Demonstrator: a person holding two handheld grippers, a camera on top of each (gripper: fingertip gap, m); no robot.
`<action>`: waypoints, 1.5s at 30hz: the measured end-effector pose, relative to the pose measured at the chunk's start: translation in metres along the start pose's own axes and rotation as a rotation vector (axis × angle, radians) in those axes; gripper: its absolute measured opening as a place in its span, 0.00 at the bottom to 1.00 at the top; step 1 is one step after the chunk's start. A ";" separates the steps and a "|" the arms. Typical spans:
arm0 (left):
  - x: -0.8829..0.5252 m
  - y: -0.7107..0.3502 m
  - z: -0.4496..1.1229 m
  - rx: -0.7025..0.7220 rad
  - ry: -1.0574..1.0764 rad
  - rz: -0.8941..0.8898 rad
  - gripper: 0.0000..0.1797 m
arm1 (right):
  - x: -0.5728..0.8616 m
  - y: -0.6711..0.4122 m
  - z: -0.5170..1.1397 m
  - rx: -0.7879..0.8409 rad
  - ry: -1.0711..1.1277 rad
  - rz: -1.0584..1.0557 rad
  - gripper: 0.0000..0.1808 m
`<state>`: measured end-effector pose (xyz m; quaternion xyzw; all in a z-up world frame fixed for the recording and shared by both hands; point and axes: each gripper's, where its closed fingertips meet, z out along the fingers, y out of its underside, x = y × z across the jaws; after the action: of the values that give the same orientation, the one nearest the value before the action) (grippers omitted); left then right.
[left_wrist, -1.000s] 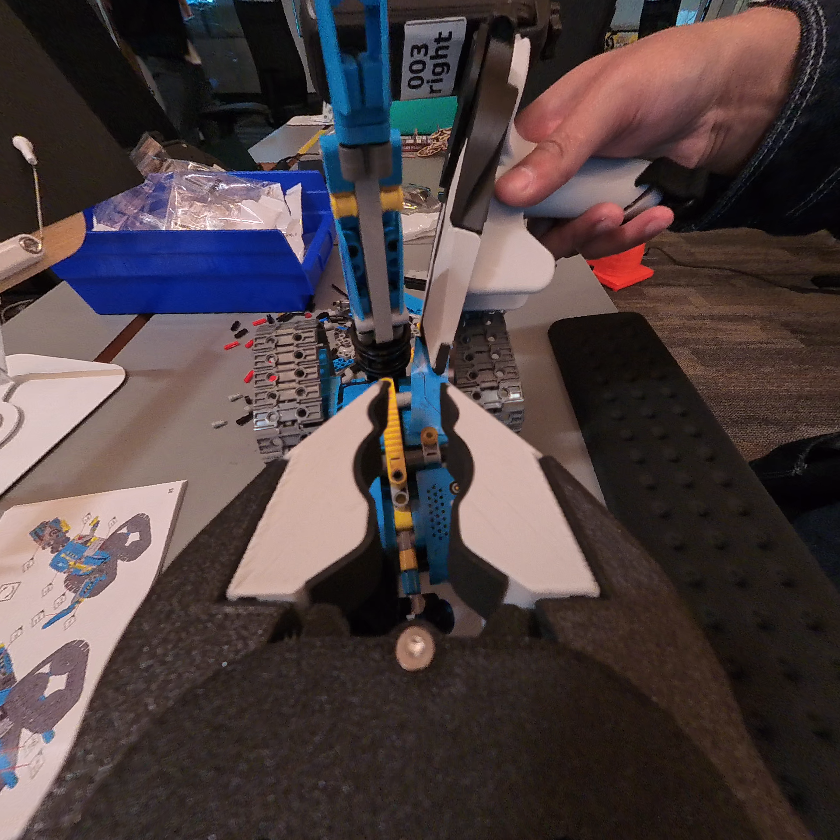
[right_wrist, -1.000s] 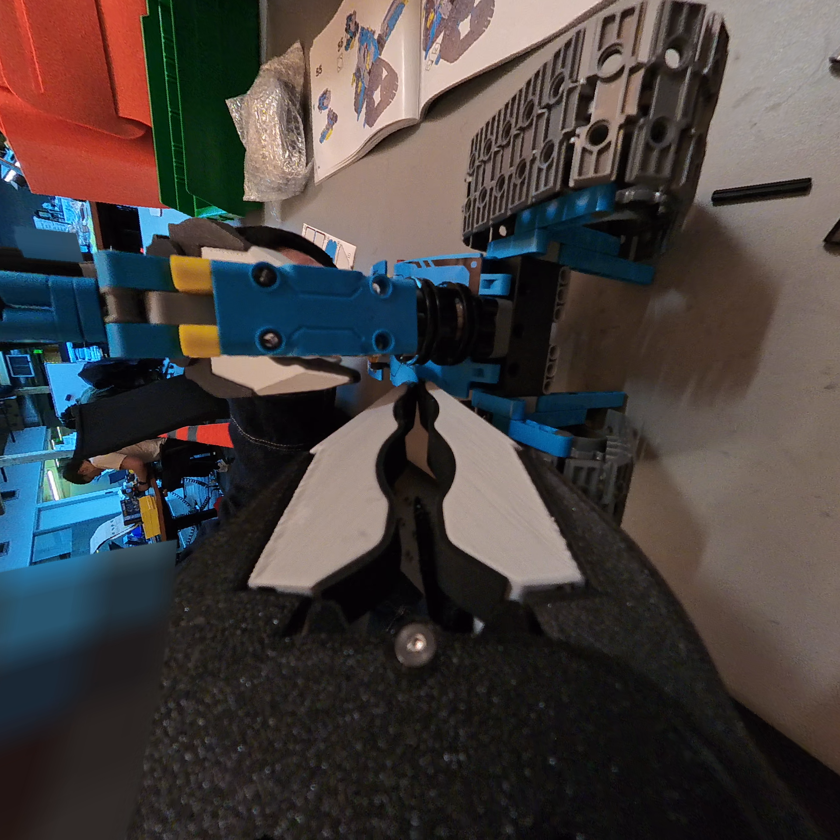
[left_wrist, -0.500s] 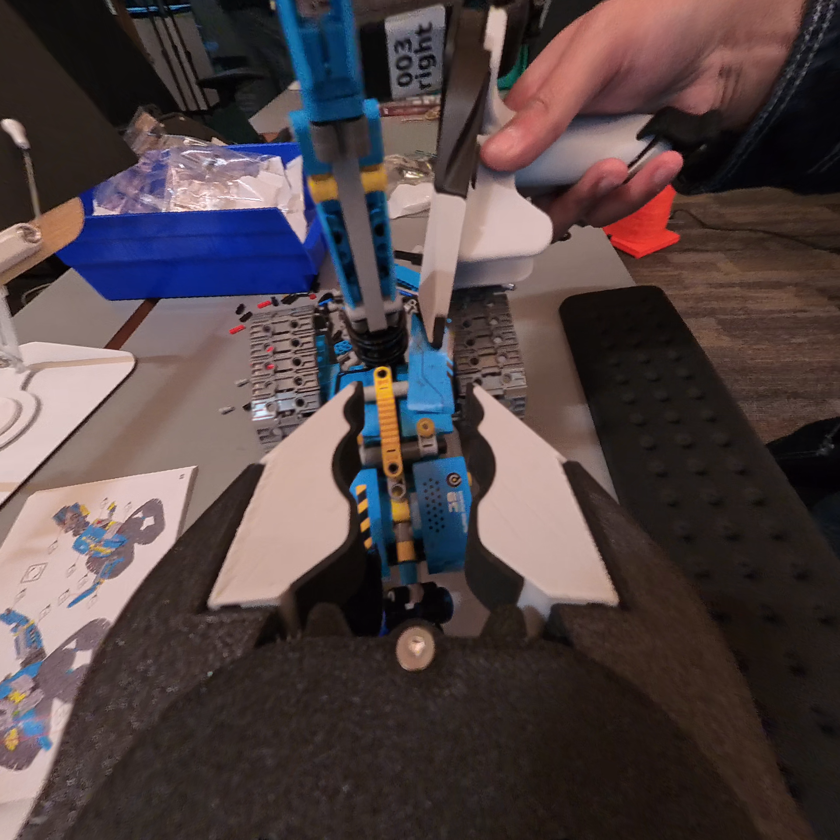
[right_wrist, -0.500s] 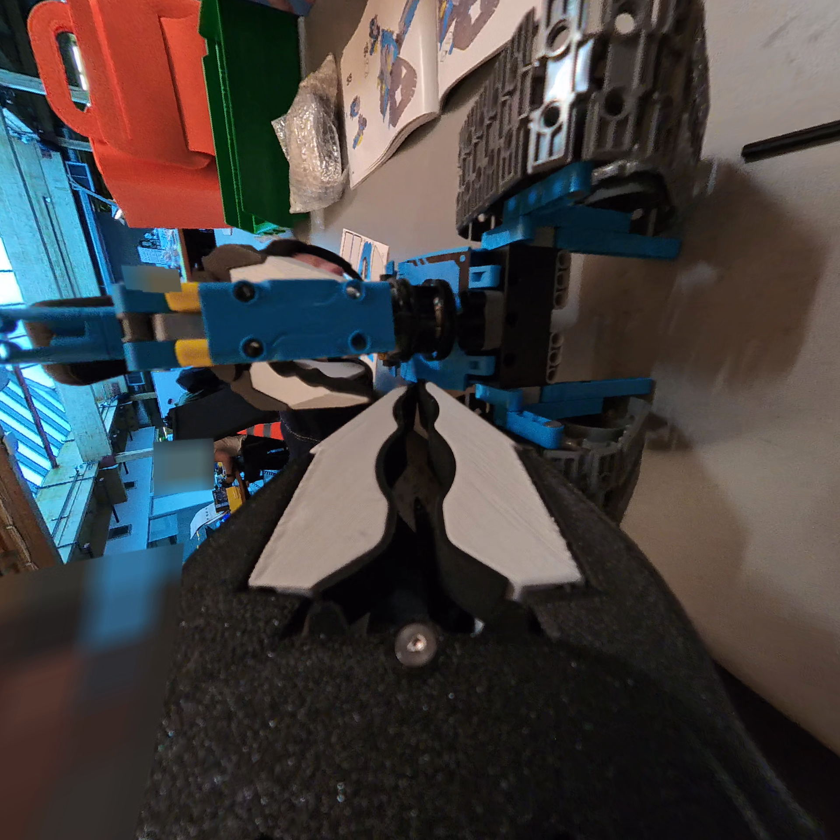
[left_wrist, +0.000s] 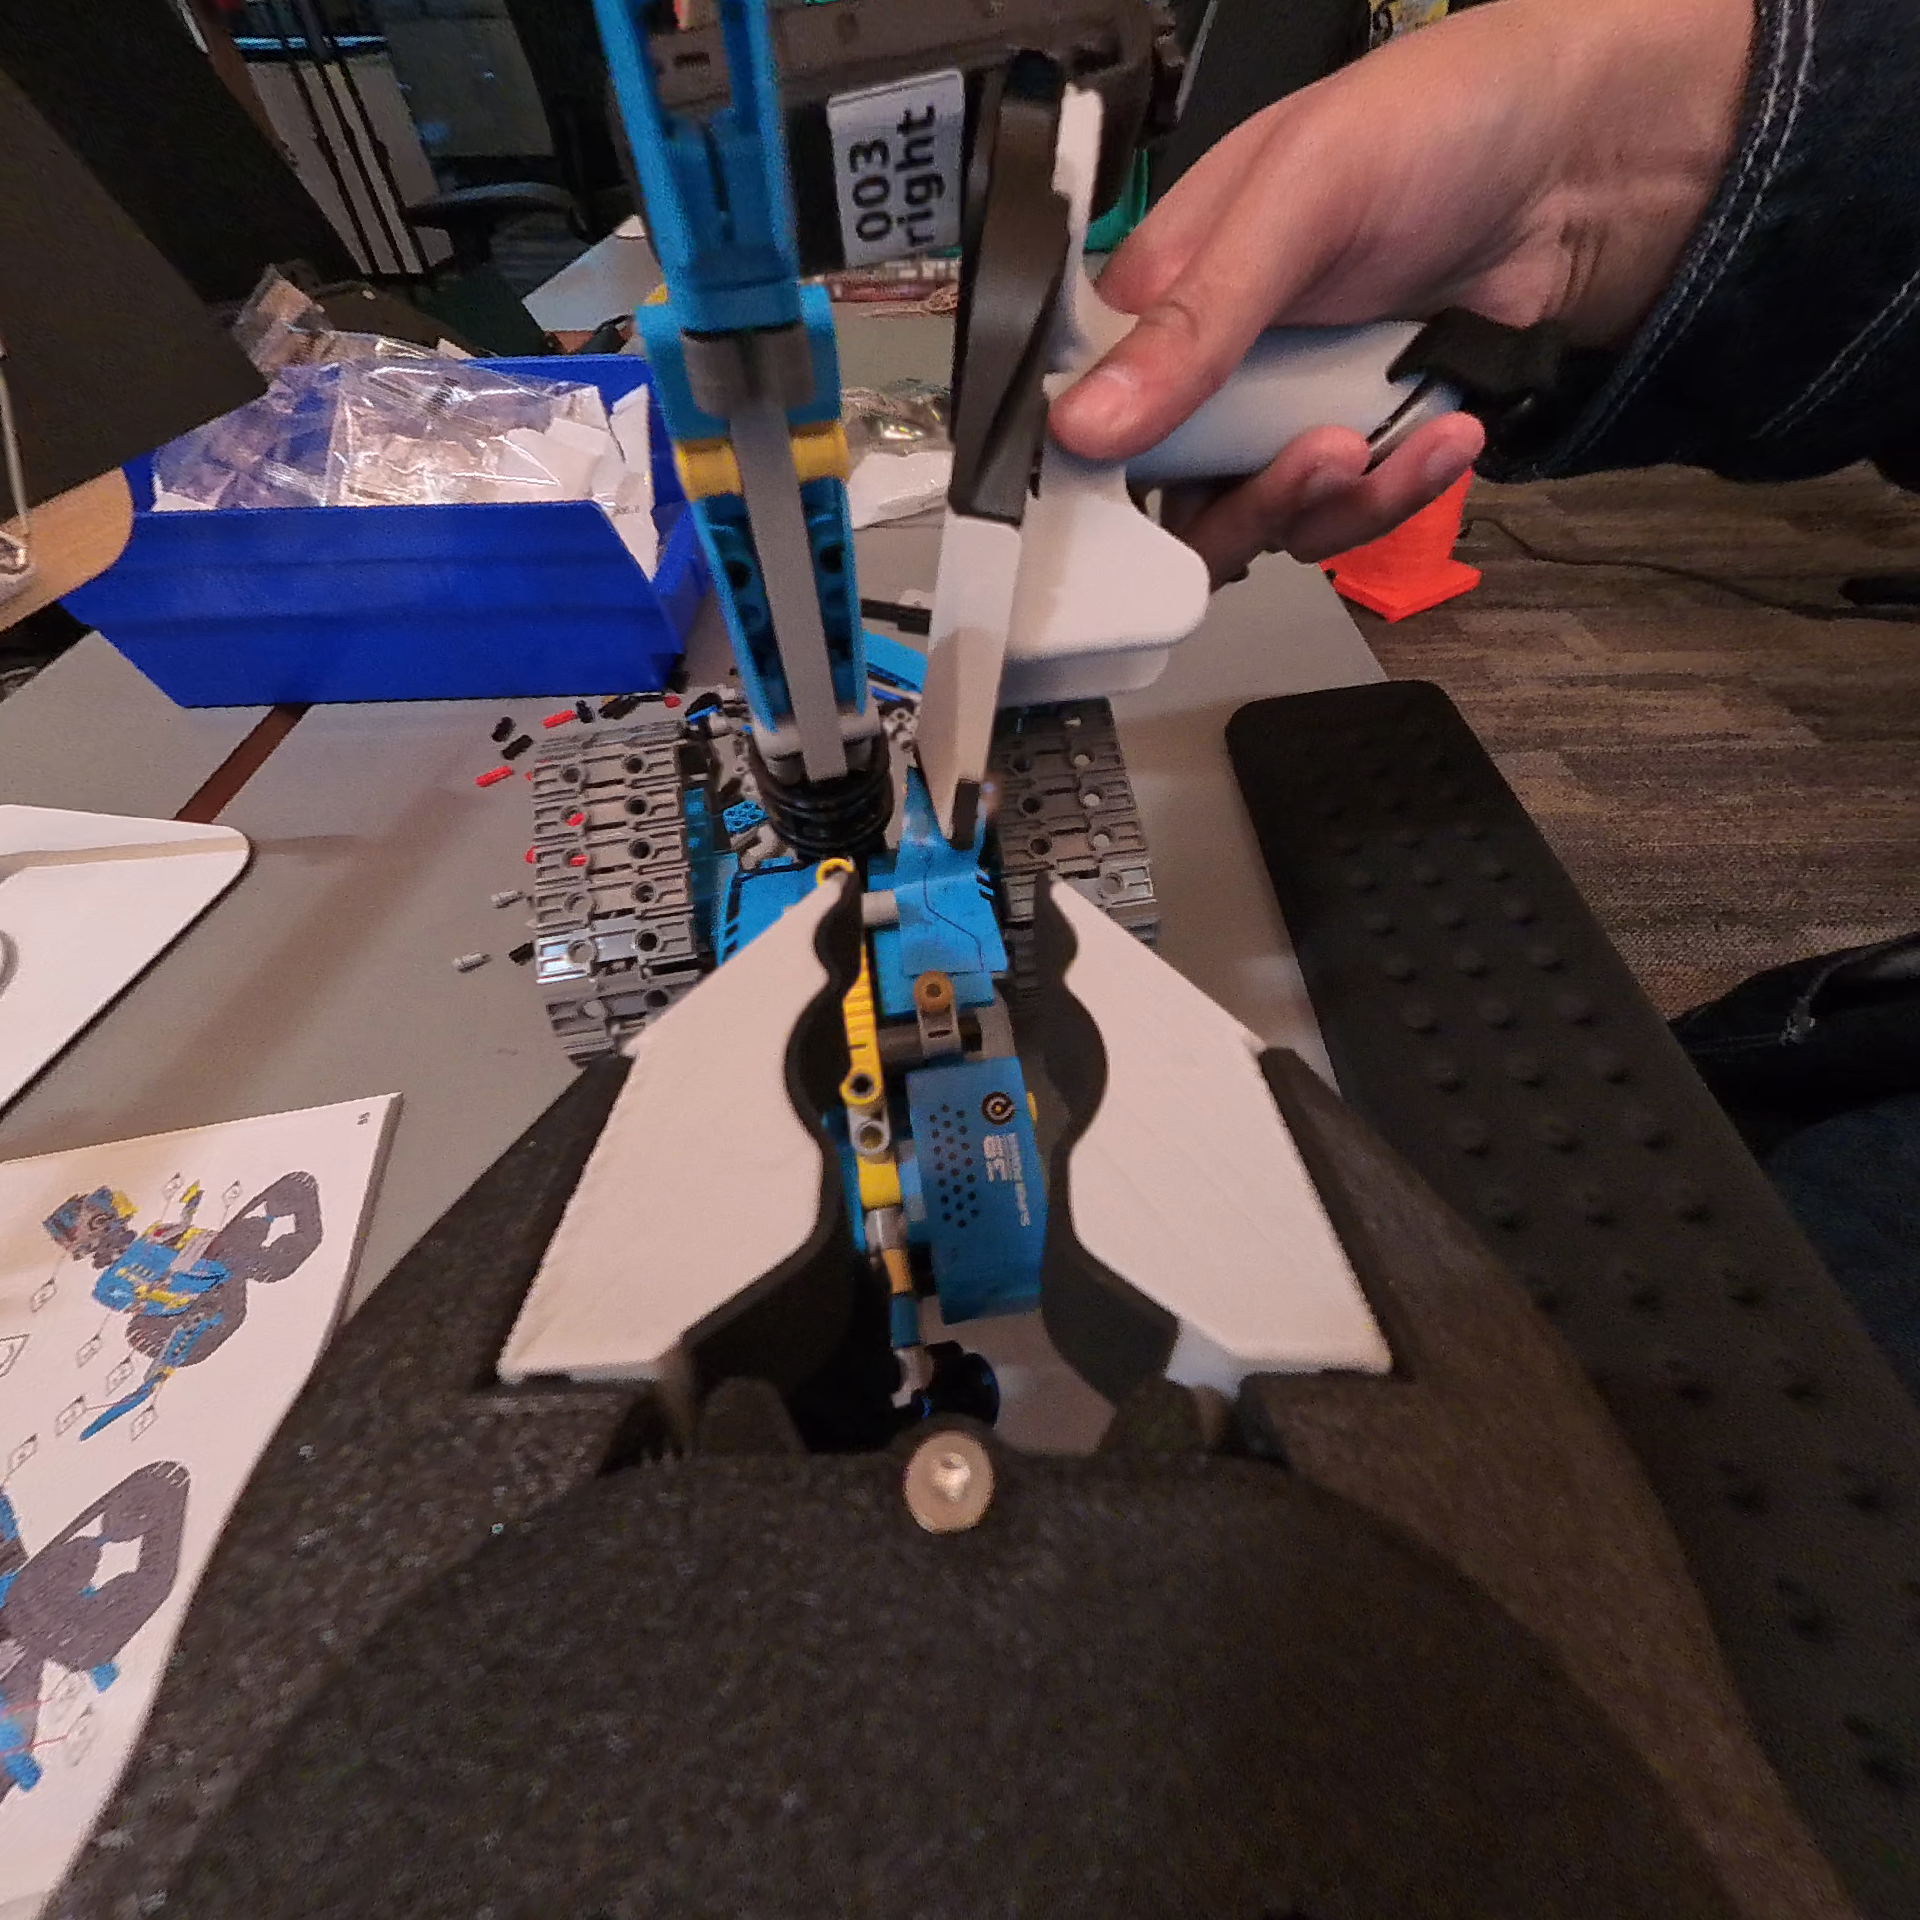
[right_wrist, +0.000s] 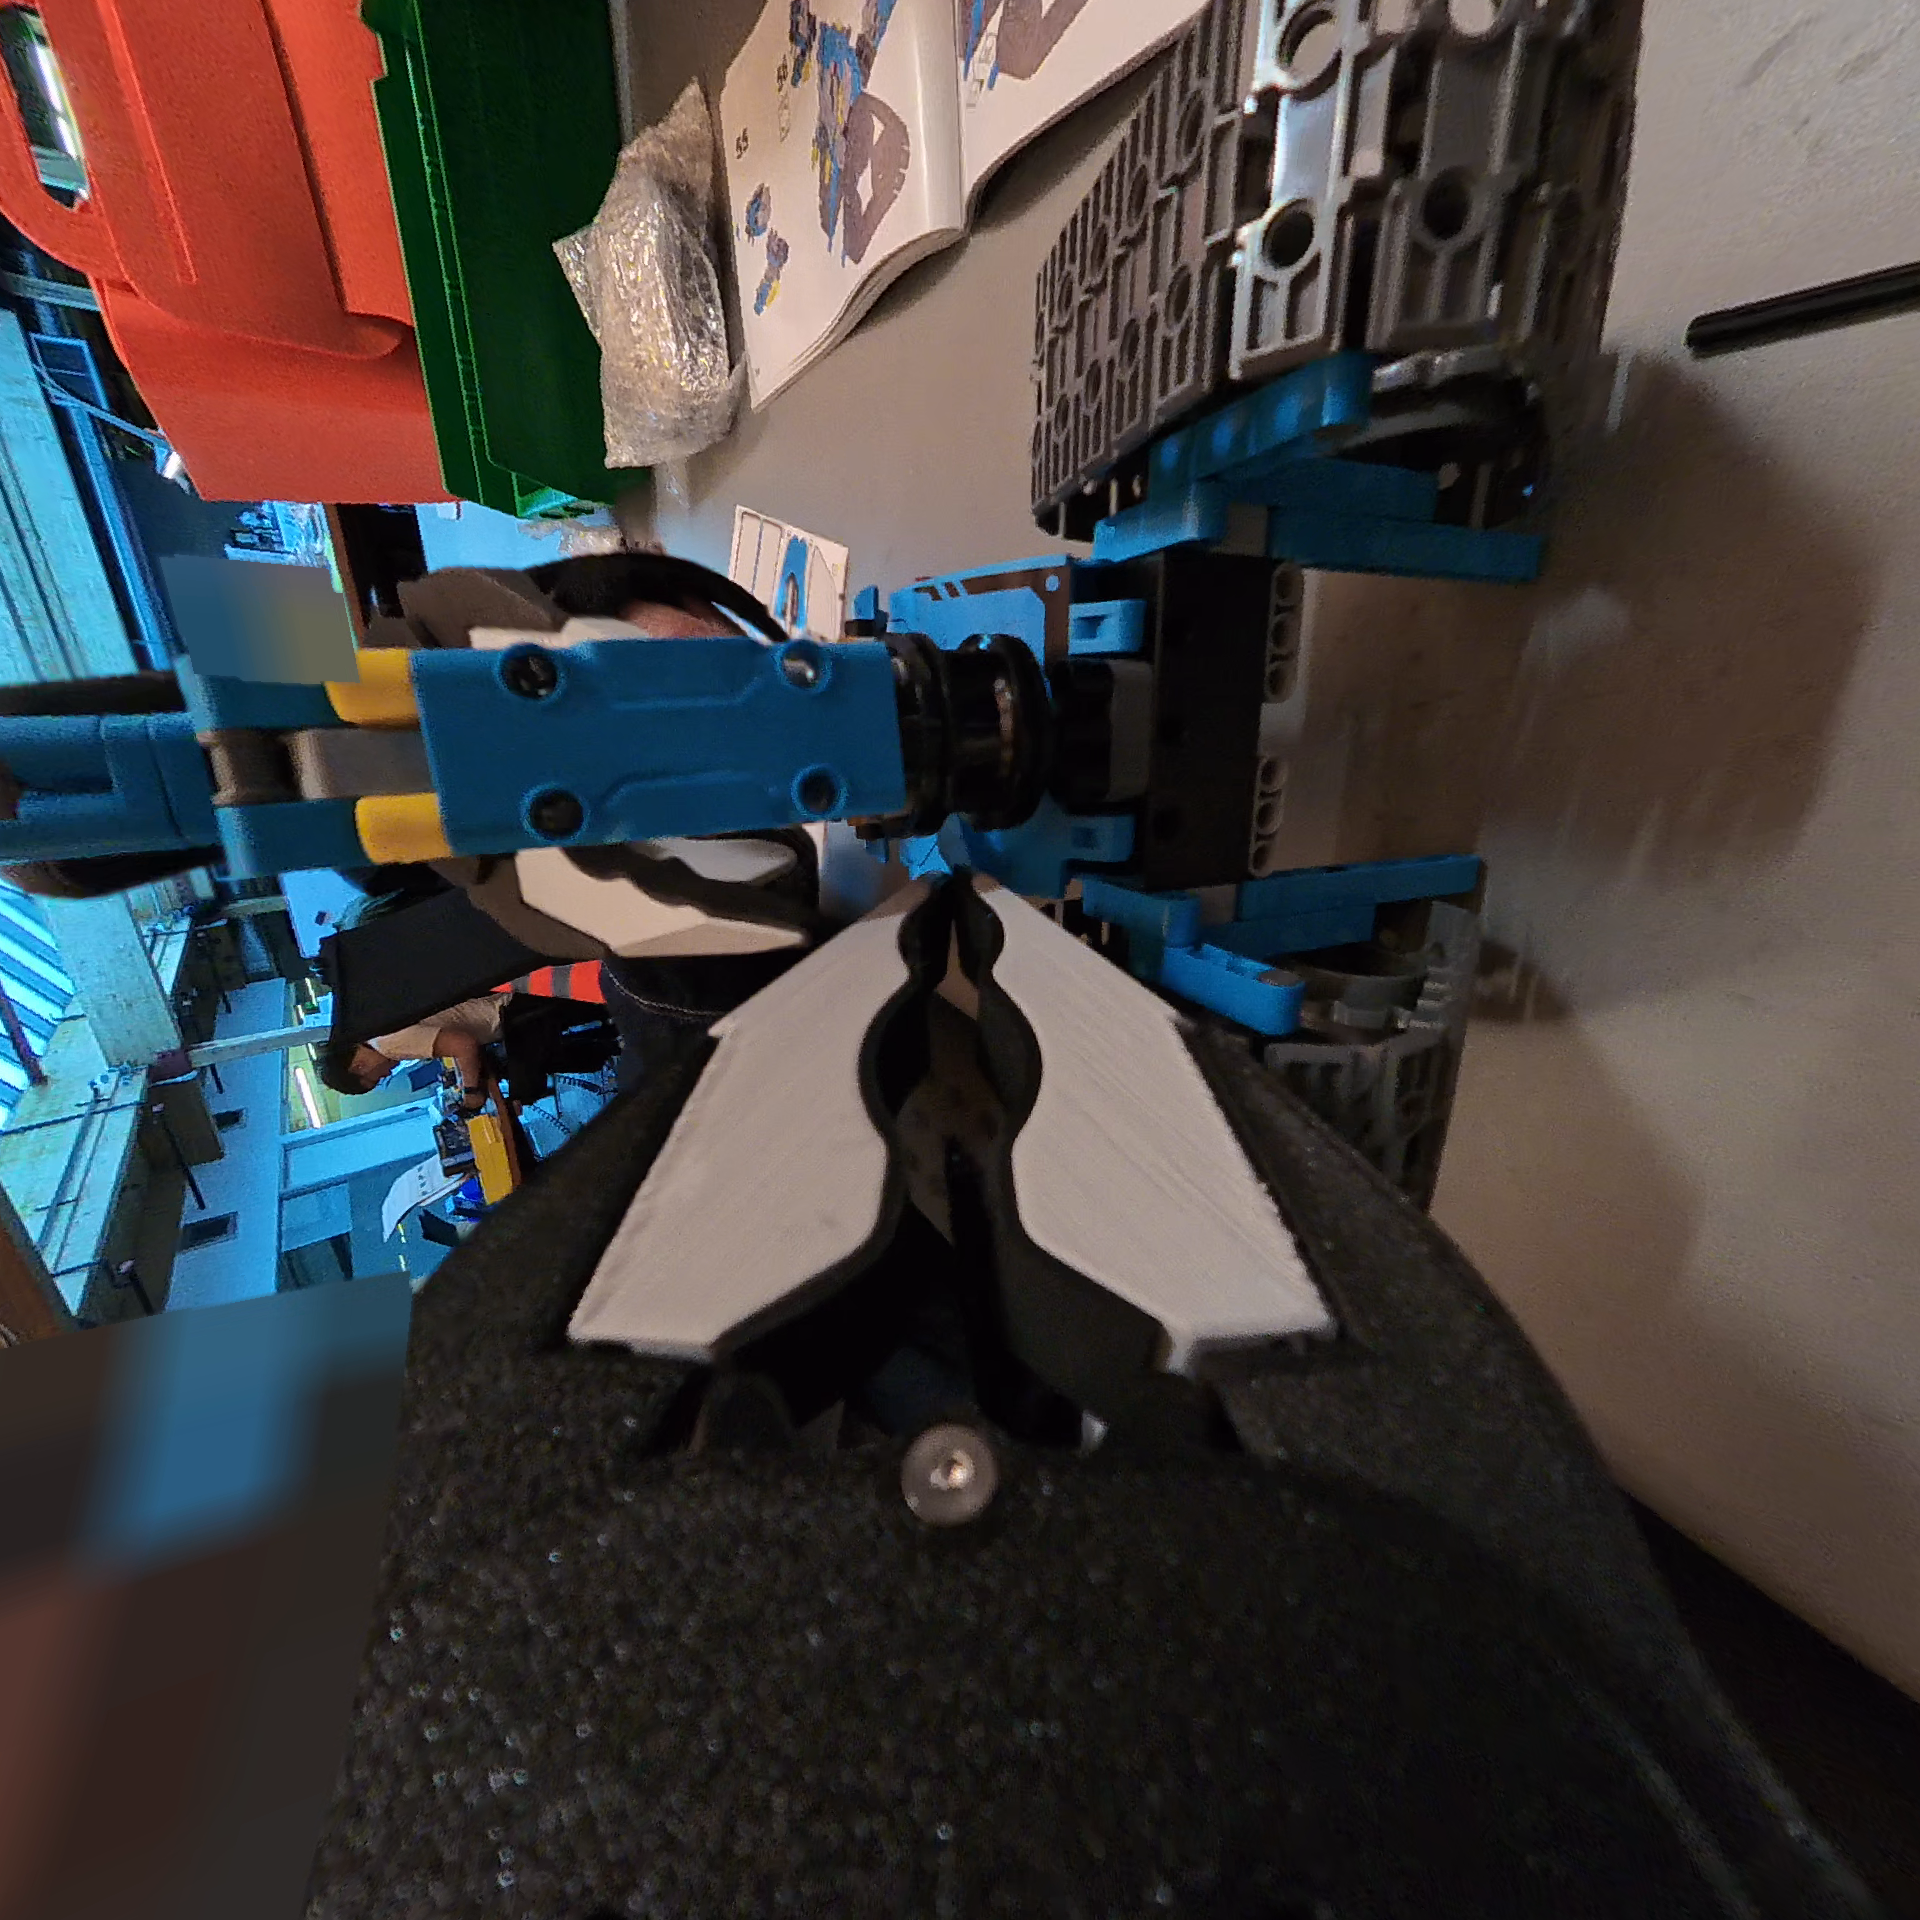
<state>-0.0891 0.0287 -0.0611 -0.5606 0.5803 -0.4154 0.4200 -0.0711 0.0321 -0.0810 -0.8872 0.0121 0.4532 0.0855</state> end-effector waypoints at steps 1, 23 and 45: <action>0.002 0.001 0.002 -0.011 0.000 0.010 0.17 | 0.000 -0.001 0.000 0.005 -0.003 0.004 0.00; 0.013 -0.021 -0.023 0.229 0.409 -0.502 0.20 | -0.057 0.011 -0.015 0.090 -0.235 -0.295 0.00; 0.000 -0.021 -0.001 0.220 0.398 -1.053 0.00 | -0.042 0.017 -0.014 0.653 1.131 -1.738 0.22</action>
<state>-0.0833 0.0286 -0.0410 -0.6383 0.2442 -0.7239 0.0950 -0.0865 0.0107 -0.0417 -0.6074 -0.4624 -0.2613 0.5907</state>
